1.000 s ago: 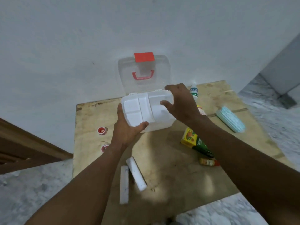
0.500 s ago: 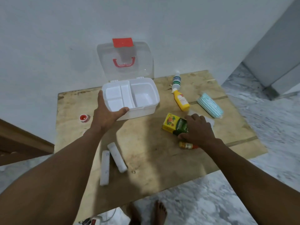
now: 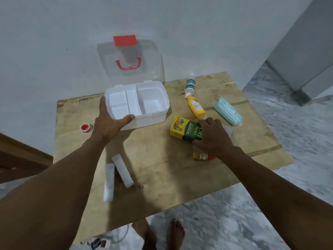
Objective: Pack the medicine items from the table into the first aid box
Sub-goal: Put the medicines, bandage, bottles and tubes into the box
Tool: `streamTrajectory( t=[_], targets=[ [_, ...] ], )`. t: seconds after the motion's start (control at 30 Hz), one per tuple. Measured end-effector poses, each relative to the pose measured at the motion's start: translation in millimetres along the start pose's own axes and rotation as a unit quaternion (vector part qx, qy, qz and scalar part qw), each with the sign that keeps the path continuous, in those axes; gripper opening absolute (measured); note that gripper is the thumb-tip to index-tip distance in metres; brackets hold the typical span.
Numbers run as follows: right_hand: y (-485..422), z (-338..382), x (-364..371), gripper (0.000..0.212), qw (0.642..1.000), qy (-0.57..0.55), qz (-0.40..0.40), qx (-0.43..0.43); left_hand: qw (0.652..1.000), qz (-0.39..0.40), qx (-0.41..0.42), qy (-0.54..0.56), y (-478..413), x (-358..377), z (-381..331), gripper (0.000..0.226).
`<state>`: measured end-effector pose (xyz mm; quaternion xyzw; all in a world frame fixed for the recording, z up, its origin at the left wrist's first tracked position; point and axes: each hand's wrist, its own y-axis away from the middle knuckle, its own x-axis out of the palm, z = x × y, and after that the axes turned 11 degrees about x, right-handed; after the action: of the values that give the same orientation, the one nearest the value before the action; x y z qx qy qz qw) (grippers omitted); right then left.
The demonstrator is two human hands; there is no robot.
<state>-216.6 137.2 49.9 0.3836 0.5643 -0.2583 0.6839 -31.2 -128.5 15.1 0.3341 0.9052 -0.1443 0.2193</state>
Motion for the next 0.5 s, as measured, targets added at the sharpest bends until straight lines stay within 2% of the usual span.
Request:
streamTrajectory(
  t=[0.2,0.3,0.5],
  targets=[
    [-13,15,-34,0.075,0.996,-0.056,-0.065,0.003,1.000,-0.004,-0.013,0.016,2,-1,-5,0.105],
    [-28,20,-51,0.070,0.992,-0.074,-0.104,0.017,1.000,-0.003,-0.002,0.031,1,-2,-6,0.103],
    [-48,33,-87,0.071,0.988,-0.114,-0.097,0.042,0.999,-0.016,0.008,0.045,3,-2,-8,0.099]
  ],
)
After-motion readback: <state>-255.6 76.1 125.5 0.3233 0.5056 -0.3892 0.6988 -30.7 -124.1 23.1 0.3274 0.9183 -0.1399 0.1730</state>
